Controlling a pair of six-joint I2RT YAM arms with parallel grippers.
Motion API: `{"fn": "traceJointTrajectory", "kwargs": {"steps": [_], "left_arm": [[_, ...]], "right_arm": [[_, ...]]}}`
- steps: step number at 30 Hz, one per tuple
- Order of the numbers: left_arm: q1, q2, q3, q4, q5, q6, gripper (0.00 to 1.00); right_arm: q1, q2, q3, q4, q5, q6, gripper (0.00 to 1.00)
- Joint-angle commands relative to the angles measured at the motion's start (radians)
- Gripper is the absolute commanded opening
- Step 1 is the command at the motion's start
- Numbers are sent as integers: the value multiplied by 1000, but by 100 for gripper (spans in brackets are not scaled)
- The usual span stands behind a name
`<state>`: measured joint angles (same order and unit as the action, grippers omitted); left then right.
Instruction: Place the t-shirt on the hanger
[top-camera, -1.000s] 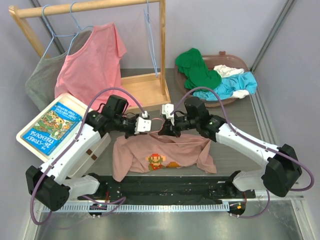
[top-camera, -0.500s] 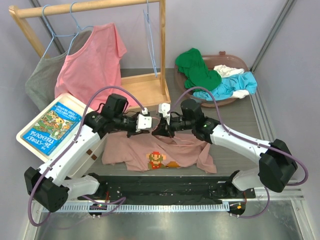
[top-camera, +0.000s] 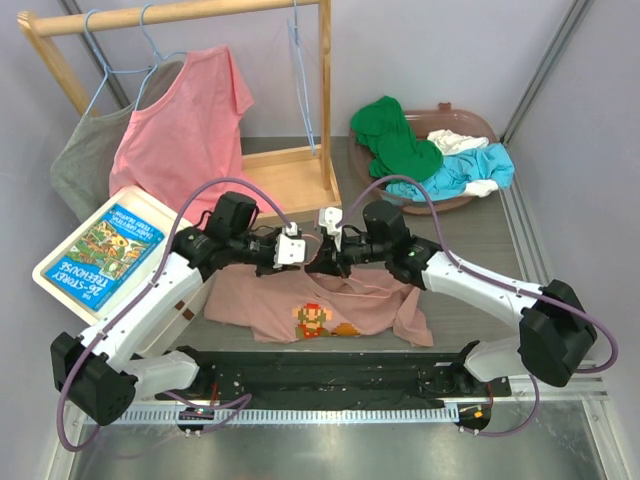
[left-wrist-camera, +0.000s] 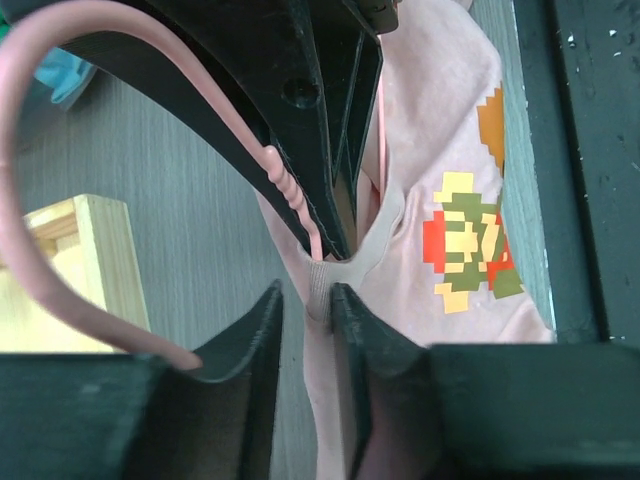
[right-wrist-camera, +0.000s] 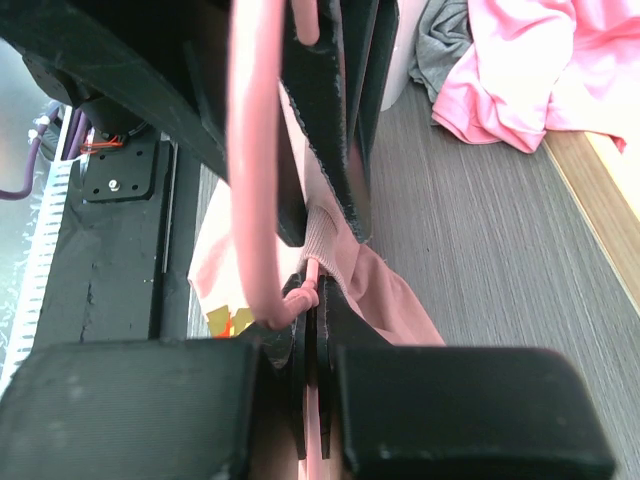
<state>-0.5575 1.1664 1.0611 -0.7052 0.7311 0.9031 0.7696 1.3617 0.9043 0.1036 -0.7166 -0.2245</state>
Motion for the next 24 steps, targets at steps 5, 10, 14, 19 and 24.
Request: {"fn": "traceJointTrajectory", "kwargs": {"steps": [5,10,14,19,24], "left_arm": [[-27,-5,-29,-16,-7,5,31],[-27,-43,-61,-16,-2,-4,23],[-27,-54,-75,-24,-4,-35,31],[-25,-96,-108,29,-21,-66,20],[-25,-103,-101,20,-25,-61,1]], "right_arm": [[22,-92,41,252,-9,60,1],[20,-108,15,281,22,74,1],[20,-125,-5,301,43,71,1],[19,-134,-8,272,32,45,1],[17,-139,46,130,49,-19,10]]}}
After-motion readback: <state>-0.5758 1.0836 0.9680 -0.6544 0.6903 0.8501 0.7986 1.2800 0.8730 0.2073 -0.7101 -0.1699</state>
